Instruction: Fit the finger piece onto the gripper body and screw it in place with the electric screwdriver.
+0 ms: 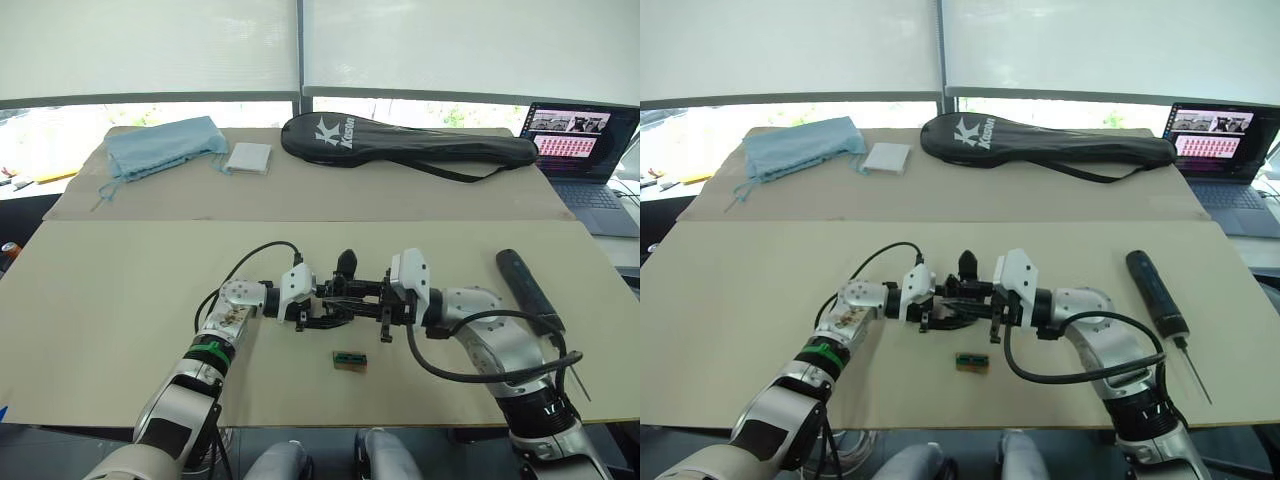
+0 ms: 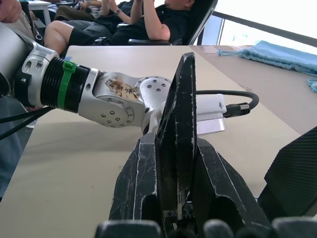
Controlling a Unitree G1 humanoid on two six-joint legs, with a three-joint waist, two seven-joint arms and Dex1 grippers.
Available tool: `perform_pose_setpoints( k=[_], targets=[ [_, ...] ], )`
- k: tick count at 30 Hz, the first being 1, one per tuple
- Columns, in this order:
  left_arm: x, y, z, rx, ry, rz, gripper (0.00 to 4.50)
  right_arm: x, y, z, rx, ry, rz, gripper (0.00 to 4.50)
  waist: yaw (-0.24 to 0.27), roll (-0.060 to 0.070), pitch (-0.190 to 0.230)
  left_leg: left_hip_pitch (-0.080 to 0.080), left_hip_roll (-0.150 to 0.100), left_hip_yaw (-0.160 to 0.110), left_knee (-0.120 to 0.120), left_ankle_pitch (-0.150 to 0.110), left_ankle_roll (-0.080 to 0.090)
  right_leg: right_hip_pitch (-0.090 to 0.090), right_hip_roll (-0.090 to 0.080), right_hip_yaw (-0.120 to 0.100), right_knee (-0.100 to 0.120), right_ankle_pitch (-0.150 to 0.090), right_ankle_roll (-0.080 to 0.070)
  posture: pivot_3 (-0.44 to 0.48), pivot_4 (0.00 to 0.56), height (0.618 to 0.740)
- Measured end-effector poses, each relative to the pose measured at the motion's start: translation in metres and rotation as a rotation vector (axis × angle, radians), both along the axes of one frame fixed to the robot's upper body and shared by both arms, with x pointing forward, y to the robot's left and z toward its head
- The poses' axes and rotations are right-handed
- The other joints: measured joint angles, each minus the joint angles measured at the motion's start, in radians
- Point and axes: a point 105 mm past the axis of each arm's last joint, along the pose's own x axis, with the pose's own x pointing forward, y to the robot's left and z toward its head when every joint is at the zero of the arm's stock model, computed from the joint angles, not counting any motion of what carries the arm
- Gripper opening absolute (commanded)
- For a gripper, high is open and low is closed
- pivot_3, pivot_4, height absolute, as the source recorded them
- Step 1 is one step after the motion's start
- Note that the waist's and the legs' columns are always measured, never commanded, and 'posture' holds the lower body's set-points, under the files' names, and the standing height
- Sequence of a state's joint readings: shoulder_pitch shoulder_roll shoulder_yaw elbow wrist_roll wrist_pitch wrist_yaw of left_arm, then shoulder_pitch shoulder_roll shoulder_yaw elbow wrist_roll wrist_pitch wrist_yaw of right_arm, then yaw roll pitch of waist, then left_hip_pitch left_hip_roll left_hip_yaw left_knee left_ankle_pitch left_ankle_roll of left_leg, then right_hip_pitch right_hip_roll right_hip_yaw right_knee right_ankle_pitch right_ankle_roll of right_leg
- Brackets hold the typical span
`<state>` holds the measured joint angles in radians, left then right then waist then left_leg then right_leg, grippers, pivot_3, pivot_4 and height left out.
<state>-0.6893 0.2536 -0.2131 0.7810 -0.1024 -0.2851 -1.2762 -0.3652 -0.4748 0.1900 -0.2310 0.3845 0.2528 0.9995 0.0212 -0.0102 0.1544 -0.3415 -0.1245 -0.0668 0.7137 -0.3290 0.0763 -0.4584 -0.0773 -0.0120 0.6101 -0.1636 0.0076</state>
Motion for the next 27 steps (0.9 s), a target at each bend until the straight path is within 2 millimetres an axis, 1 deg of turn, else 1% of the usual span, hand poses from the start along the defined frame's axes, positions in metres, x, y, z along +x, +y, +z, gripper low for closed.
perform_pose_setpoints(
  k=[11, 17, 27],
  targets=[
    [-0.002, 0.002, -0.001, 0.002, -0.001, 0.006, 2.31, 0.006, -0.004, -0.010, -0.030, 0.026, -0.028, 0.39, -0.008, 0.000, 0.000, 0.000, 0.000, 0.000, 0.000, 0.000, 0.000, 0.000, 0.000, 0.000, 0.000, 0.000, 0.000, 0.000, 0.150, 0.740],
    [-0.002, 0.003, -0.002, 0.005, -0.001, 0.007, 2.31, 0.005, 0.001, -0.011, -0.015, 0.037, -0.007, 0.39, -0.009, 0.000, 0.000, 0.000, 0.000, 0.000, 0.000, 0.000, 0.000, 0.000, 0.000, 0.000, 0.000, 0.000, 0.000, 0.000, 0.150, 0.740],
    [-0.002, 0.004, -0.001, 0.010, 0.004, 0.011, 2.31, 0.006, 0.001, -0.014, -0.047, 0.037, 0.013, 0.39, -0.009, 0.000, 0.000, 0.001, 0.000, 0.000, 0.000, 0.000, 0.000, 0.000, 0.000, 0.000, 0.000, 0.000, 0.000, 0.000, 0.150, 0.740]
  ],
)
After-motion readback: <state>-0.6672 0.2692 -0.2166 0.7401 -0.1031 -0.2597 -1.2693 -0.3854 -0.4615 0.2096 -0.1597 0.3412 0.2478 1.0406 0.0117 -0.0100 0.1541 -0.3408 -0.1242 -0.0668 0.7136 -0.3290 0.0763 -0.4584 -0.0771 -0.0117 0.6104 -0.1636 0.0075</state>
